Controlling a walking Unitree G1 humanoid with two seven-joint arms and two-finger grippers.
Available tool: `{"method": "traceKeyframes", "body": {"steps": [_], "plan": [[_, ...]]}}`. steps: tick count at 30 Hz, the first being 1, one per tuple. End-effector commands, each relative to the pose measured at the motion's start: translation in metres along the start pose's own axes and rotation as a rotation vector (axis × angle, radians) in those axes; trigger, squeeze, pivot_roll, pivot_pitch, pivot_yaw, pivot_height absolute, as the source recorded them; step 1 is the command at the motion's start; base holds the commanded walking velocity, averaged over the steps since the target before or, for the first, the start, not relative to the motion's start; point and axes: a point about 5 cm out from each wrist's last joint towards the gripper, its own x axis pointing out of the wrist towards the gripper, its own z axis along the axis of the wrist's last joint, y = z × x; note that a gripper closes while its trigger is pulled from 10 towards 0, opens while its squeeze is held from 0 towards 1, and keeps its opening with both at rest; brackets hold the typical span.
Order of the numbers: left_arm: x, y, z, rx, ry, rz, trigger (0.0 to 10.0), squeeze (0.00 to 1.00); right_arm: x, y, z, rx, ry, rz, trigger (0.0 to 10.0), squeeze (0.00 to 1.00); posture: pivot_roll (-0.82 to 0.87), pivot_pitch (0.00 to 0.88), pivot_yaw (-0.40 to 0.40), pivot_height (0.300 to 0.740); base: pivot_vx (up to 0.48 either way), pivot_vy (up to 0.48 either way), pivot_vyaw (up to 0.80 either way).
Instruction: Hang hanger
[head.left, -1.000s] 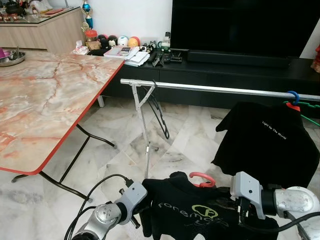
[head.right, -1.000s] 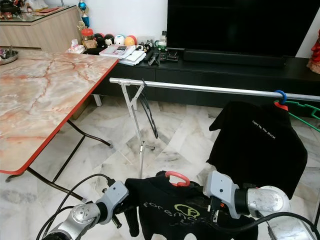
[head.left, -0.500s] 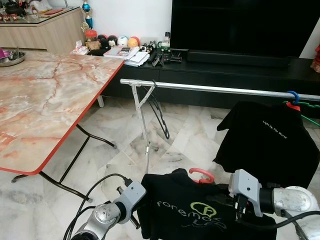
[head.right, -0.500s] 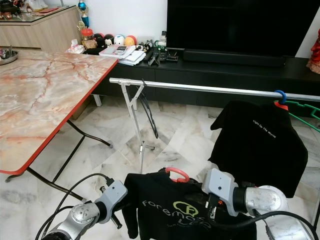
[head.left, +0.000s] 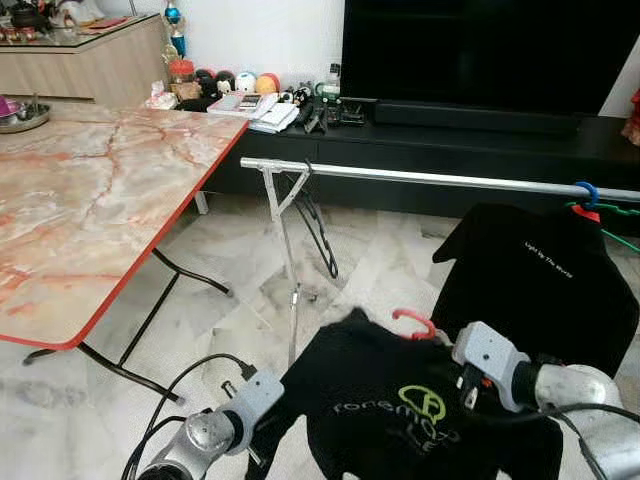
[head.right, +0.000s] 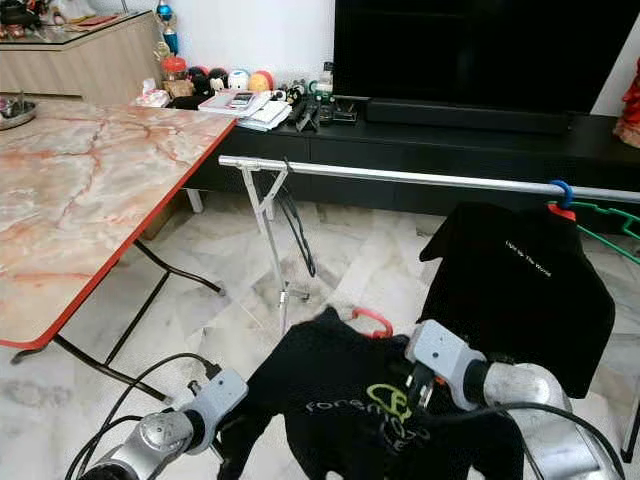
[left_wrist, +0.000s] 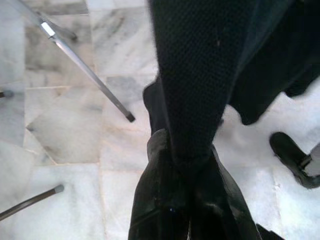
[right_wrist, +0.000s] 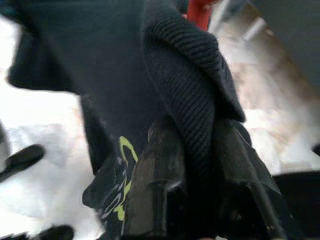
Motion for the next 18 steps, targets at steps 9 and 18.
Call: {"method": "traceKeyframes", "body": {"steps": [9,18], "plan": [[-0.003,-0.004,-0.011,0.007,0.075,-0.089,0.0,0.00,0.005,-0.041,0.028,0.236,-0.208,-0.389,10.0,0.00,0.08,0.063,-0.006,0.740,0.000,0.000,0.00],[-0.003,-0.007,0.006,0.005,-0.026,-0.242,4.0,0.00,0.024,-0.009,0.019,0.231,-0.160,-0.181,10.0,0.00,0.09,0.064,-0.012,0.740,0.000,0.000,0.00]]}}
